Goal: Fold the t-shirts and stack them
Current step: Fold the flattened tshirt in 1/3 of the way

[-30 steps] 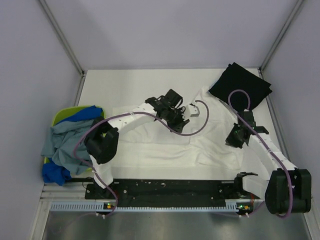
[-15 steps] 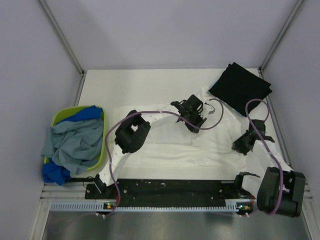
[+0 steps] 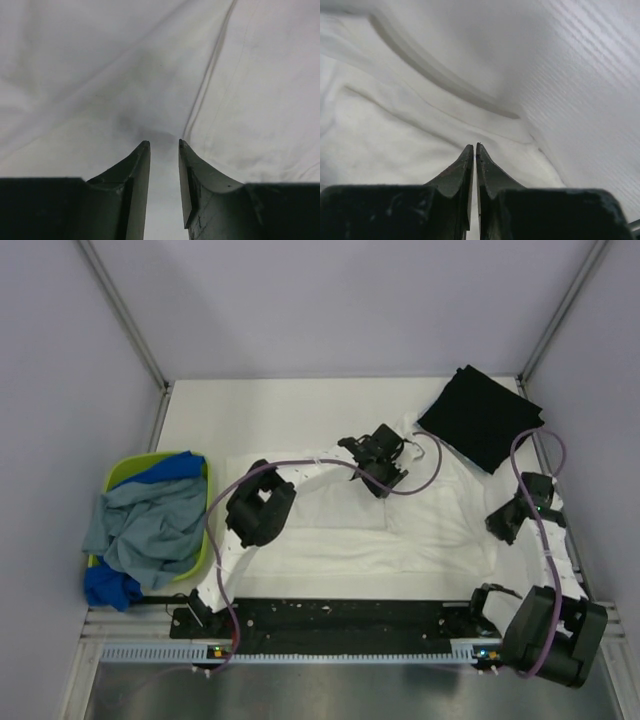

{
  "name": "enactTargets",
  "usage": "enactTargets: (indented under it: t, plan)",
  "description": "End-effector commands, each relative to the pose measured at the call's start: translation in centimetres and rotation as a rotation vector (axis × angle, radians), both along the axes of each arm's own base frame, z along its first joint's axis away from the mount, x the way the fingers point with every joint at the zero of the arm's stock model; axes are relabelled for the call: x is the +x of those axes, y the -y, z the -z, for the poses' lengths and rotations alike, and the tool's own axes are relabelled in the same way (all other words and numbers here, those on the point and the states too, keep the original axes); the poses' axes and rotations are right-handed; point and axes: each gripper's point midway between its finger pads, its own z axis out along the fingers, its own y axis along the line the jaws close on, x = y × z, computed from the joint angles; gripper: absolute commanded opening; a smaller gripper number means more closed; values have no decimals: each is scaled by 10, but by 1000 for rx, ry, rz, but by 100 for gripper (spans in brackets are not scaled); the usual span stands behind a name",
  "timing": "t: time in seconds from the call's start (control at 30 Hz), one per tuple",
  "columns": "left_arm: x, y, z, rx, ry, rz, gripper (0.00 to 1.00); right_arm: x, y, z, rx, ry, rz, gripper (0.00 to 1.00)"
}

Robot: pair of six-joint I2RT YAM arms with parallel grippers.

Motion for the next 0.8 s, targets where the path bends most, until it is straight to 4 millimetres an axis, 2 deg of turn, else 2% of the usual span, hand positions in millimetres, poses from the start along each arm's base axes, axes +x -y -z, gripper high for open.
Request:
enactTargets:
  t: [0.0, 0.03, 0.07, 0.1, 0.13, 0.2, 0.27, 0.33, 0.47, 0.53, 0.67, 0.77]
  plan:
    - [9, -4, -117, -108, 194, 79, 37, 22, 19, -68, -114, 149, -18, 7]
    - [4, -9, -132, -108, 218, 95, 38, 23, 14, -76, -98, 168, -26, 8]
    - [-2, -18, -138, -91, 222, 119, 38, 22, 6, -80, -68, 175, -41, 8]
    - [-12, -30, -153, -85, 234, 144, 38, 19, -1, -80, -38, 176, -41, 7]
    - [-23, -43, -153, -58, 225, 165, 38, 18, -16, -79, 36, 191, -66, 5]
    - [-49, -74, -144, 4, 174, 196, 37, 12, -45, -67, 199, 188, -83, 1]
    - [-79, -108, -119, 82, 107, 221, 37, 7, -72, -56, 359, 184, -76, 0]
    - [-103, -142, -96, 163, 58, 225, 37, 0, -87, -42, 458, 163, -51, 0]
    - [-136, -201, -63, 284, -14, 224, 37, -14, -84, -12, 455, 88, 9, 0]
    - [-142, -228, -44, 327, -43, 206, 37, -19, -76, -2, 422, 52, 53, 0]
    - [-140, -280, -2, 424, -84, 111, 37, -32, -47, 11, 306, -24, 192, 0]
    - [-138, -306, 22, 467, -129, 50, 37, -46, -25, 11, 203, -87, 288, 0]
